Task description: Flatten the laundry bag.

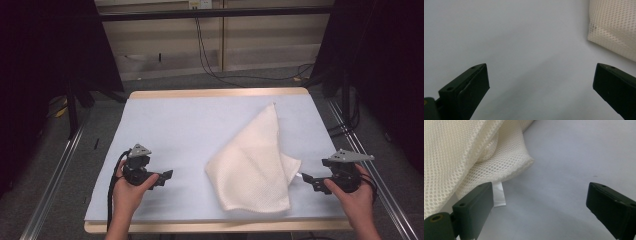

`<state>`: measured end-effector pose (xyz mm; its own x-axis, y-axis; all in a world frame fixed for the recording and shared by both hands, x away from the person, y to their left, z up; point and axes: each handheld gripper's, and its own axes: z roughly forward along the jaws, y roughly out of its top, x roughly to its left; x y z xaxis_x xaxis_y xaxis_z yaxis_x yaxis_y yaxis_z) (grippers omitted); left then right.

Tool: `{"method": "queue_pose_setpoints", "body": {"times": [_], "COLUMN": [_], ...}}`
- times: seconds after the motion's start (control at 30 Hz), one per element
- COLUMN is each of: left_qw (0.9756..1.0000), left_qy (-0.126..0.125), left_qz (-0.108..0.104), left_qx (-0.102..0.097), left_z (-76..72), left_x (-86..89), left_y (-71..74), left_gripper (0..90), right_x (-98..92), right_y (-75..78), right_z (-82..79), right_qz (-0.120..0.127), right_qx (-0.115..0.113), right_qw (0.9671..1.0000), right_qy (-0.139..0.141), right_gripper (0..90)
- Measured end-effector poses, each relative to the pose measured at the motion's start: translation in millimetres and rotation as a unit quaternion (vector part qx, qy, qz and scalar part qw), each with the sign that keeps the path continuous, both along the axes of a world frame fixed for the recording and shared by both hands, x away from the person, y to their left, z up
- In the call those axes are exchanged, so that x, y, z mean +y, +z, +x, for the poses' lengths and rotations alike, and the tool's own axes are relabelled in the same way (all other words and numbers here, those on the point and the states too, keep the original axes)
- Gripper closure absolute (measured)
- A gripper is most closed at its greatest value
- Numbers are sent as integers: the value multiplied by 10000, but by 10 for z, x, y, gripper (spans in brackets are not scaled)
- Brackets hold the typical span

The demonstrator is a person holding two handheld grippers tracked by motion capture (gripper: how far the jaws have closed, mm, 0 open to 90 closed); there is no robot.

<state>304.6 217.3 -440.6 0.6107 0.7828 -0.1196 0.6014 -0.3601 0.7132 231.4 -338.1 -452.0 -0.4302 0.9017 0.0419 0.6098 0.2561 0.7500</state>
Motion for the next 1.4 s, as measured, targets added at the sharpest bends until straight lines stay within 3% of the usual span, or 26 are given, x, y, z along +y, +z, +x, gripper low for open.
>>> {"method": "queue_pose_setpoints", "body": {"times": [0.37,0.4,0.53,0.6,0.67,0.73,0.83,0.87,0.9,0.93,1.1,1.17,1.4], "left_qw": [9995,9992,9985,9979,9970,9961,9960,9953,9953,9948,9934,9926,9902], "left_qy": [-306,-402,-544,-643,-770,-871,-886,-961,-961,-1011,-1137,-1204,-1387], "left_qz": [-6,66,9,50,-3,60,9,29,29,1,-31,-23,-40], "left_qx": [56,59,81,74,96,103,94,100,100,134,129,142,163], "left_z": [-53,-59,-79,-91,-106,-105,-112,-112,-112,-120,-134,-144,-198], "left_x": [-146,-169,-263,-324,-409,-436,-514,-546,-546,-588,-673,-705,-816], "left_y": [-23,-16,-14,-10,-3,8,9,9,9,6,-7,1,17], "left_gripper": [3,3,3,3,2,2,2,2,2,2,2,2,2], "right_x": [61,64,77,77,71,68,92,135,135,179,278,313,473], "right_y": [6,16,48,58,81,90,113,122,122,126,141,153,91], "right_z": [60,63,68,59,27,23,-5,-15,-15,-19,-30,-32,7], "right_qz": [-13,-17,-4,14,29,66,63,47,47,-6,-27,64,-116], "right_qx": [18,7,-69,-78,-137,-126,-77,-22,-22,21,77,33,201], "right_qw": [9999,9999,9998,9998,9996,9995,9989,9977,9977,9964,9944,9933,9903], "right_qy": [129,168,164,196,228,280,465,683,683,847,1057,1154,1369], "right_gripper": [89,95,159,218,359,394,548,665,665,752,869,886,897]}}
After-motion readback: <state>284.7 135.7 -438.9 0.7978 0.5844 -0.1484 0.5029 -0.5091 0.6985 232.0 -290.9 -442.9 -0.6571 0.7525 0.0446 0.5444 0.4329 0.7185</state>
